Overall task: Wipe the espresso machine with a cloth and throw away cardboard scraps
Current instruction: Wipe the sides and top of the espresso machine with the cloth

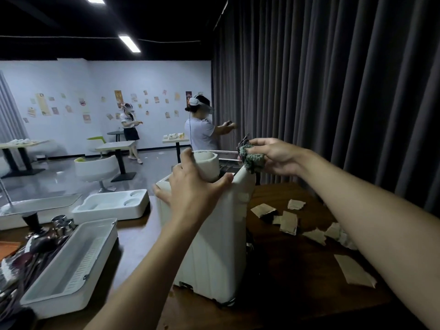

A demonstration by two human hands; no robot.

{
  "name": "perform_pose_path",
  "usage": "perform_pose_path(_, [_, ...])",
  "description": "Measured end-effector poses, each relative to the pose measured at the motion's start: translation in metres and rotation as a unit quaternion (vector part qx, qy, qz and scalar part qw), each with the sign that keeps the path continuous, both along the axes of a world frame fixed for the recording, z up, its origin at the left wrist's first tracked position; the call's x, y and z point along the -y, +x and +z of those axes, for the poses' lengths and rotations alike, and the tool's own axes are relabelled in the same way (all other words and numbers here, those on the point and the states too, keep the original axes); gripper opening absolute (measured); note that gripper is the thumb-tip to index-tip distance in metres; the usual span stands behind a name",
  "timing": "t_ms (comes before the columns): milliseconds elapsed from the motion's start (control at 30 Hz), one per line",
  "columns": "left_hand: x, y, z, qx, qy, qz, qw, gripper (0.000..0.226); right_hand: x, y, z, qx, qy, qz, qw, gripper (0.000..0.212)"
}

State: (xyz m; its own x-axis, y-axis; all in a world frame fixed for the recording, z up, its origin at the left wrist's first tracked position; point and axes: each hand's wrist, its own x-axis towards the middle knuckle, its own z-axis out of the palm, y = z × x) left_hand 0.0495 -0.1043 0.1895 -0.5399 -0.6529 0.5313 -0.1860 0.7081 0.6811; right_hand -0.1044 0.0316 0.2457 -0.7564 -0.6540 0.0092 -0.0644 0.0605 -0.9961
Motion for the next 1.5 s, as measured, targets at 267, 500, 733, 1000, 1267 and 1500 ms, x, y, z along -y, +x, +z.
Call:
perform_pose_path(267, [0.026,0.002,0.000,-0.076,0.109,-0.083,0.988,0.066,0.000,0.024,0.001,0.002,-0.038,-0.046,0.998,0.037])
perform_pose_path(500, [0.085,0.036,0.030,0.064,0.088,-0.305,0.946,0.079,-0.028,0.080,-0.003,0.034,-0.065,-0.072,0.995,0.023])
perform_pose_path(733, [0.067,0.037,0.000,-0.009,0.046,-0.229,0.972,0.079,-0.042,0.115,-0.016,-0.039,-0.086,-0.129,0.987,0.032])
perform_pose_path(1000, [0.067,0.038,-0.002,-0.077,0.096,-0.255,0.959,0.068,-0.043,0.116,-0.059,-0.472,0.001,-0.320,0.821,0.034])
perform_pose_path(1267, [0.074,0.043,-0.005,-0.058,0.098,-0.281,0.953,0.062,-0.031,0.115,-0.098,-0.565,0.055,-0.291,0.770,0.046])
perform_pose_path(1500, [0.077,0.039,-0.008,-0.047,0.090,-0.277,0.956,0.058,-0.048,0.119,-0.103,-0.549,0.101,-0.197,0.806,0.060])
